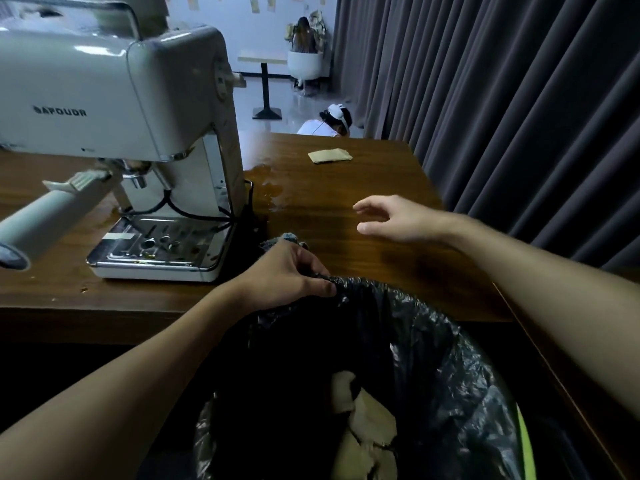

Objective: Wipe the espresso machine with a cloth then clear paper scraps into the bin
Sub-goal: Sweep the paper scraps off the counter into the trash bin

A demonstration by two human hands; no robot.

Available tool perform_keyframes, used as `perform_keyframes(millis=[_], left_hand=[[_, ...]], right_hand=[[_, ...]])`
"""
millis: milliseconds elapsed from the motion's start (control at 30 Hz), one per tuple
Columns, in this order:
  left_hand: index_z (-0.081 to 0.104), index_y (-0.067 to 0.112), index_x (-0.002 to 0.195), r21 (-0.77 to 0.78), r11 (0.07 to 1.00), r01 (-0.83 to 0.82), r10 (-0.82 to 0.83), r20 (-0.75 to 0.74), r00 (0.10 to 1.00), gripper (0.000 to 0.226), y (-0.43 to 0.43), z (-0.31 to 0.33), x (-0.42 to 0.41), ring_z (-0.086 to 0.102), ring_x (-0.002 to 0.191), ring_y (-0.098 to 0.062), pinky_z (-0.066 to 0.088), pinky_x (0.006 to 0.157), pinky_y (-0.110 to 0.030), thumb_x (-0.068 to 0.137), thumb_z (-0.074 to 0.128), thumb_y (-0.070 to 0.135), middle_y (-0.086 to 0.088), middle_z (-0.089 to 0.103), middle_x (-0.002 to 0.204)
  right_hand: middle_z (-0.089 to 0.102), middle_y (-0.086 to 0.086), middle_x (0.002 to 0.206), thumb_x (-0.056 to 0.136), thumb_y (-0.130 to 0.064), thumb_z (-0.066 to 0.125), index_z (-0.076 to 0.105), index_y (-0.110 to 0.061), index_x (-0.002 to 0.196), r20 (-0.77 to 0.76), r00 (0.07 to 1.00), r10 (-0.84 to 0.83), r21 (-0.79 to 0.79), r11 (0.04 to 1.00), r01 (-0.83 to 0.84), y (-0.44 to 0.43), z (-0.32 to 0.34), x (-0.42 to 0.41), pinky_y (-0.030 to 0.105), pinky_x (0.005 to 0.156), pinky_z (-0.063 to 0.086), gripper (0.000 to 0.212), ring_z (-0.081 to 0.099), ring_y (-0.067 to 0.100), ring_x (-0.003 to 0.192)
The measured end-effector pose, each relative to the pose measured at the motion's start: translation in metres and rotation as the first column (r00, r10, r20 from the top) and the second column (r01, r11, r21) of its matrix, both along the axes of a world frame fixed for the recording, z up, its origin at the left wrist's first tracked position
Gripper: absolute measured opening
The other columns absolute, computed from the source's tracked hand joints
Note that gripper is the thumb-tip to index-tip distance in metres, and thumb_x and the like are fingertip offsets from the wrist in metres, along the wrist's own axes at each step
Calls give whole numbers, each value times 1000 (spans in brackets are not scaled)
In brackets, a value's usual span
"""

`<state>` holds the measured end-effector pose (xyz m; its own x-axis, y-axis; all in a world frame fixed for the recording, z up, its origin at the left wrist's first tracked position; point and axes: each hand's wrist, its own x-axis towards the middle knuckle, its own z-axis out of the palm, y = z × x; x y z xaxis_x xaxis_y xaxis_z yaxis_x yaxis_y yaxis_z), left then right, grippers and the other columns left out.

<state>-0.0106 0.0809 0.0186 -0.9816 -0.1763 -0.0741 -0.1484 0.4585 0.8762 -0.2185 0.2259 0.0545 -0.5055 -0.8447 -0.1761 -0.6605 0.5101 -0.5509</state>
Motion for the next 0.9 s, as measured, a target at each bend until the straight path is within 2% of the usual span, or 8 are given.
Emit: perform_keyframes(millis=[67, 167, 333, 400, 500, 667, 767, 900], left_hand=[[76, 25, 64, -4, 1000, 22, -22, 1, 1000, 19, -4, -2, -3, 64, 61, 0, 46, 58, -12, 81, 82, 19, 8, 73, 68], [74, 24, 64, 3, 999, 34, -34, 4, 999, 21, -10, -4, -7, 62, 57, 2, 44, 55, -11, 83, 81, 18, 12, 70, 63], [70, 21, 68, 3, 999, 48, -48, 5, 999, 21, -11, -5, -9, 58, 54, 3, 41, 55, -11, 86, 79, 21, 12, 67, 60], [69, 21, 68, 8, 999, 54, -54, 7, 999, 21, -12, -3, -9, 58, 55, 2, 42, 55, -12, 87, 78, 22, 10, 67, 61], [73, 19, 75, 25, 998, 62, -62, 15, 998, 17, -14, -4, -7, 63, 62, -8, 46, 59, -23, 87, 78, 29, -2, 73, 71], [74, 29, 82, -11, 999, 38, -37, 29, 999, 17, -15, -7, -5, 68, 68, -10, 51, 64, -29, 82, 79, 45, 3, 75, 78], [74, 30, 84, -38, 999, 34, -33, 24, 999, 23, -16, -8, -4, 71, 70, -8, 52, 62, -22, 78, 75, 53, 7, 76, 80], [75, 30, 81, -3, 999, 43, -43, 27, 999, 10, -16, -11, -3, 68, 67, -2, 48, 61, -14, 84, 78, 40, 9, 76, 78]], right_hand=[[40, 2, 151, 93, -38, 62, 38, -24, 146, -17, 998, -66, 16, 998, 66, -12, -19, -18, 32, 110, 35, 60, 39, 17, 136], [34, 4, 155, 90, -42, 62, 30, -27, 150, -28, 988, -154, 10, 988, 155, -31, -38, -47, 38, 112, 34, 69, 35, 22, 140], [13, -1, 163, 86, -58, 61, 18, -28, 154, -109, 985, -135, 49, 989, 141, -65, -53, -91, 41, 119, 22, 85, 18, 20, 148], [7, -4, 164, 86, -63, 55, 16, -29, 154, -153, 979, -131, 53, 989, 141, -80, -56, -108, 41, 119, 18, 86, 12, 19, 149], [3, -7, 164, 86, -68, 48, 14, -32, 154, -173, 976, -136, 62, 987, 149, -99, -62, -132, 42, 120, 15, 84, 9, 18, 150], [-2, -12, 163, 85, -73, 32, 8, -39, 153, -218, 969, -118, 136, 979, 150, -123, -75, -158, 50, 120, 9, 79, 4, 22, 151], [0, -9, 164, 91, -65, 24, 8, -36, 154, -282, 954, -106, 98, 986, 138, -135, -80, -164, 53, 117, 2, 71, 0, 14, 150], [-2, -10, 164, 92, -65, 21, 4, -37, 154, -309, 947, -83, 139, 982, 131, -145, -79, -172, 56, 115, 0, 69, -3, 12, 150]])
